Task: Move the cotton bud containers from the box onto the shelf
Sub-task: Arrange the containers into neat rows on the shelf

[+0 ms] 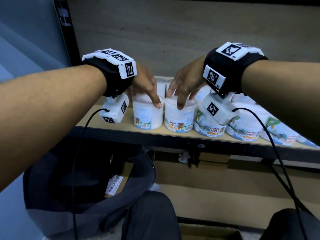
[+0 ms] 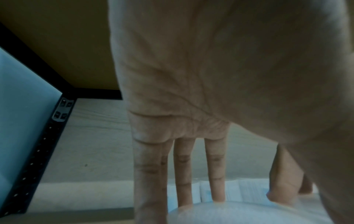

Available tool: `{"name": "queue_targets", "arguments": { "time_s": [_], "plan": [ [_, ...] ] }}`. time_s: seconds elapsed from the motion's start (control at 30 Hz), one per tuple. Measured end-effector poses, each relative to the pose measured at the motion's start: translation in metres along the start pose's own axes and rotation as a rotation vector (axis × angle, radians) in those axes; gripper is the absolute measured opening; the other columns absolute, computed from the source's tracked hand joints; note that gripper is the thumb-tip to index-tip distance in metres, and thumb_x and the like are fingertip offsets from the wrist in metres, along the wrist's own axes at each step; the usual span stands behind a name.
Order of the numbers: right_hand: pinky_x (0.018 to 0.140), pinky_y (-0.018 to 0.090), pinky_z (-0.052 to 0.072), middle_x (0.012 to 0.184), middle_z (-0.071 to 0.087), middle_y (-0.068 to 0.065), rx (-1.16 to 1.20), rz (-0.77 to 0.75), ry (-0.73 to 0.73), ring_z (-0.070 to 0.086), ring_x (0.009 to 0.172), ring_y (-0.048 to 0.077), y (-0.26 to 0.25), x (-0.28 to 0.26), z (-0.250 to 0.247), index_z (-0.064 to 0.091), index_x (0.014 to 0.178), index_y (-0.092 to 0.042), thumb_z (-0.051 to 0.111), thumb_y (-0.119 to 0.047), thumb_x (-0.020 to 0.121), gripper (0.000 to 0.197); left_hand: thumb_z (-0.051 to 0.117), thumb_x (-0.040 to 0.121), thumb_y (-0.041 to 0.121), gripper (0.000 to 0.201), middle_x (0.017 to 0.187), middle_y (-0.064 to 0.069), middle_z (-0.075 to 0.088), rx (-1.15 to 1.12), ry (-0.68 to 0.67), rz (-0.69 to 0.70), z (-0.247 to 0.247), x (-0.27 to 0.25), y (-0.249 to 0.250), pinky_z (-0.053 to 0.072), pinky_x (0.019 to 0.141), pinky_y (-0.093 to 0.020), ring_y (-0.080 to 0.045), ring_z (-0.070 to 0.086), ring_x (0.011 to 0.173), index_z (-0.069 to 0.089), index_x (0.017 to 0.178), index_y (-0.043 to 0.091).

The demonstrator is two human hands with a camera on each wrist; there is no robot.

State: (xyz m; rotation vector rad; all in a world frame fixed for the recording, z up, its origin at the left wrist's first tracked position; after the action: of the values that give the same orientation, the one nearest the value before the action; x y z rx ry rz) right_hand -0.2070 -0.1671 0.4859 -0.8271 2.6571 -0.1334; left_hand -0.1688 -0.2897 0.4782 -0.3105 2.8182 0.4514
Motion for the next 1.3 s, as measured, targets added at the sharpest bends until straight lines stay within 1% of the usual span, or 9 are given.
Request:
{"name": "queue_targets", "arguments": {
  "time_s": [0.13,0.23,0.37,0.47,0.57,0.77,0.97,1.13,1.3],
  "plan": [
    [0.100,0.035,0.052,0.129,0.060,0.003,0.022,-0.020,0.000,0.057,0.119,0.023,0.002,0.002,0.000,0.064,0.128,-0.025,0.085,-0.011,0.074,0.060,0.083,0.072,0.041,0.061,0.119,-0.017,0.061,0.046,-0.032,-0.022,0.004,-0.002,0.002,0.061,0.059,-0.034,-0.030,0.069,0.084,0.064,0.121,0.009],
    [0.100,0.037,0.052,0.130,0.060,0.006,0.041,-0.014,-0.008,0.057,0.120,0.023,0.002,0.004,0.000,0.063,0.129,-0.021,0.085,-0.014,0.074,0.060,0.080,0.074,0.047,0.065,0.126,-0.017,0.060,0.113,-0.006,-0.029,0.004,0.000,0.002,0.062,0.067,-0.036,-0.034,0.067,0.099,0.061,0.125,0.011],
    [0.099,0.038,0.053,0.134,0.056,0.013,0.111,0.021,0.040,0.059,0.117,0.028,0.003,0.005,-0.009,0.062,0.129,-0.011,0.085,-0.036,0.073,0.065,0.086,0.059,0.057,0.098,0.146,0.000,0.045,0.110,-0.014,-0.006,0.002,0.002,0.000,0.055,0.089,-0.043,-0.029,0.047,0.129,0.041,0.143,0.036],
    [0.096,0.040,0.054,0.123,0.062,0.014,0.065,0.054,0.094,0.065,0.105,0.029,0.002,0.005,-0.019,0.063,0.125,-0.011,0.087,-0.051,0.064,0.077,0.082,0.068,0.052,0.094,0.154,0.012,0.033,0.176,-0.016,0.079,-0.004,-0.007,0.006,0.044,0.105,-0.037,-0.020,0.037,0.138,0.033,0.147,0.047],
    [0.097,0.042,0.054,0.115,0.065,0.014,-0.006,0.073,0.082,0.065,0.104,0.029,0.000,0.004,-0.018,0.064,0.121,-0.011,0.087,-0.054,0.062,0.076,0.080,0.076,0.039,0.080,0.152,0.015,0.036,0.199,-0.046,0.105,-0.007,-0.011,0.009,0.045,0.100,-0.029,-0.013,0.044,0.123,0.040,0.145,0.047],
    [0.095,0.043,0.055,0.113,0.068,0.011,-0.112,0.090,0.067,0.068,0.100,0.027,-0.004,0.007,-0.008,0.068,0.118,-0.015,0.090,-0.048,0.062,0.068,0.078,0.081,0.015,0.067,0.142,0.009,0.050,0.134,-0.089,0.100,-0.001,-0.001,0.005,0.052,0.096,-0.034,-0.015,0.053,0.118,0.053,0.139,0.037],
    [0.093,0.045,0.056,0.114,0.068,0.012,-0.105,0.099,0.061,0.067,0.103,0.029,-0.004,0.010,-0.006,0.066,0.120,-0.013,0.093,-0.039,0.058,0.073,0.080,0.079,0.015,0.056,0.137,0.005,0.057,0.111,-0.152,0.083,0.000,-0.002,0.004,0.051,0.100,-0.042,-0.019,0.058,0.120,0.064,0.129,0.036],
    [0.093,0.042,0.056,0.115,0.068,0.007,-0.065,0.069,0.062,0.067,0.105,0.026,0.001,0.007,-0.006,0.073,0.111,-0.017,0.094,-0.034,0.057,0.060,0.090,0.063,0.030,0.070,0.130,0.000,0.061,0.028,-0.062,0.020,-0.002,0.005,-0.004,0.060,0.081,-0.046,-0.024,0.060,0.113,0.064,0.129,0.033],
    [0.098,0.038,0.053,0.114,0.064,0.006,0.009,0.021,0.031,0.063,0.109,0.023,0.005,-0.002,-0.004,0.072,0.116,-0.019,0.088,-0.020,0.070,0.049,0.087,0.066,0.039,0.057,0.114,0.000,0.069,-0.018,-0.020,0.006,-0.001,0.000,-0.003,0.060,0.069,-0.035,-0.027,0.069,0.096,0.070,0.120,0.028]
  ]
}}
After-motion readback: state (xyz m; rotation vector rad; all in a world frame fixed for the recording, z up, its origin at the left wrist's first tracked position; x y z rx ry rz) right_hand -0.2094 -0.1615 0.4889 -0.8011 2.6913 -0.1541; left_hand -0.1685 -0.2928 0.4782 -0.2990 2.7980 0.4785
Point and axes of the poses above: each hand's wrist, its own x-axis towards the middle knuckle, its own z-axis out of the palm, y = z × x, the point moved 7 cm from there along x, towards the middle knuckle
